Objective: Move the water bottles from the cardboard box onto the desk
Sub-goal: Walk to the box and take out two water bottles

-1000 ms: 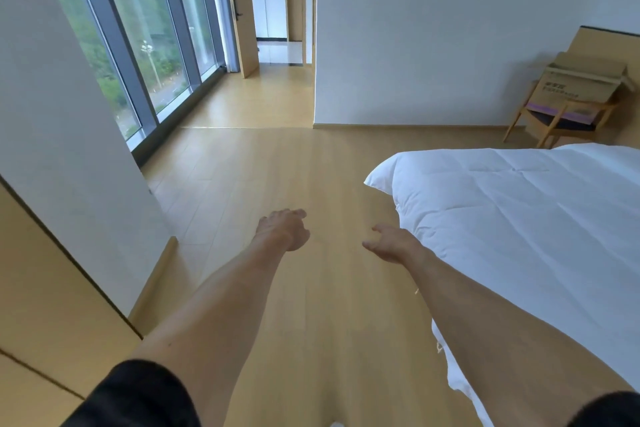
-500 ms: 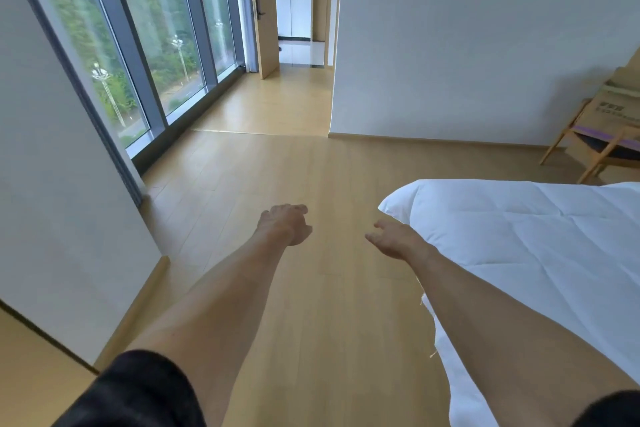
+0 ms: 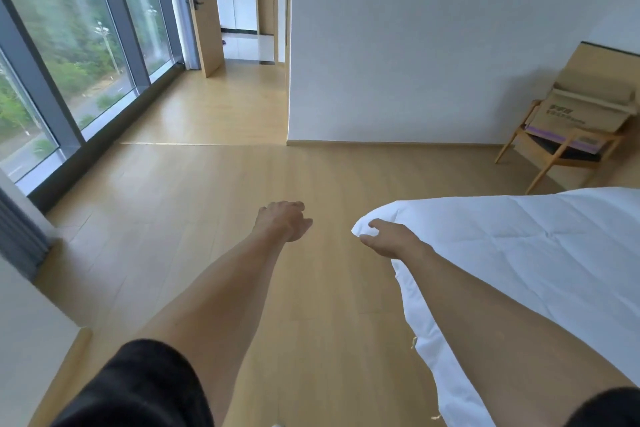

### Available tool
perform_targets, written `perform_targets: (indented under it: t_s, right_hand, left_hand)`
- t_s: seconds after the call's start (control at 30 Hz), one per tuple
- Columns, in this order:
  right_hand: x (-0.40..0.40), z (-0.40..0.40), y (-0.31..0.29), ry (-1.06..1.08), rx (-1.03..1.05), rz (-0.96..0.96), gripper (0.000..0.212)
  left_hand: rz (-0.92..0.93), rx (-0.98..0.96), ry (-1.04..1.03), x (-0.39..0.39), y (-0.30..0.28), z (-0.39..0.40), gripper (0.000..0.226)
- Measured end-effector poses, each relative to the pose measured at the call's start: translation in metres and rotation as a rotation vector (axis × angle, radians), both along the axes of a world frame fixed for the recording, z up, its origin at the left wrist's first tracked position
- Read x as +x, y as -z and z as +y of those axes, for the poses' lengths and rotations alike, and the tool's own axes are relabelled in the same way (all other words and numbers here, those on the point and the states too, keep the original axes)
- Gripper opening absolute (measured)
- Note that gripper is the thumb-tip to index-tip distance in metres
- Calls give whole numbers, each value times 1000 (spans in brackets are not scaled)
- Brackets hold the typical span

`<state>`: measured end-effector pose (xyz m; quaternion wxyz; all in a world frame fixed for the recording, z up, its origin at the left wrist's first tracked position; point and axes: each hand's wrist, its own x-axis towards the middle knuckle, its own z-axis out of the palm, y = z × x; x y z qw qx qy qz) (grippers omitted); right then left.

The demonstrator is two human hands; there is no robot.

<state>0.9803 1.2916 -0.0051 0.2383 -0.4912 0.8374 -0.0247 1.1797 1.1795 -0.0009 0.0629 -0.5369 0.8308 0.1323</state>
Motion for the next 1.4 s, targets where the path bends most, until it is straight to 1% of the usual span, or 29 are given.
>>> perform_targets:
  t_s: [0.17, 0.37, 0.5, 0.67, 0.83, 1.0, 1.17, 1.4]
  right_hand:
    - [-17, -90, -17, 0, -6, 41, 60]
    - [-35, -166, -22, 29, 16, 48, 61]
    - [-51, -219, -19, 32, 18, 48, 61]
    - [-81, -292, -3, 42, 7, 27, 62]
    - [-124, -384, 11, -3, 1, 63, 62]
    - [-179, -477, 14, -11, 22, 44, 62]
    - [-232, -557, 5, -10, 21, 45, 63]
    - [-288, -635, 5, 16, 17, 73, 64]
  left_hand:
    - [8, -19, 63, -33, -5, -98, 52]
    - [10, -5, 161, -69, 1, -174, 52]
    - [23, -3, 168, -85, 2, -225, 52]
    - [-7, -10, 149, -105, 5, -294, 53]
    - [-70, -53, 140, -135, 8, -380, 54]
    - [-150, -53, 129, -182, 5, -472, 55]
    - [-119, -59, 129, -237, -5, -550, 55]
    - [-92, -44, 159, -312, -1, -635, 55]
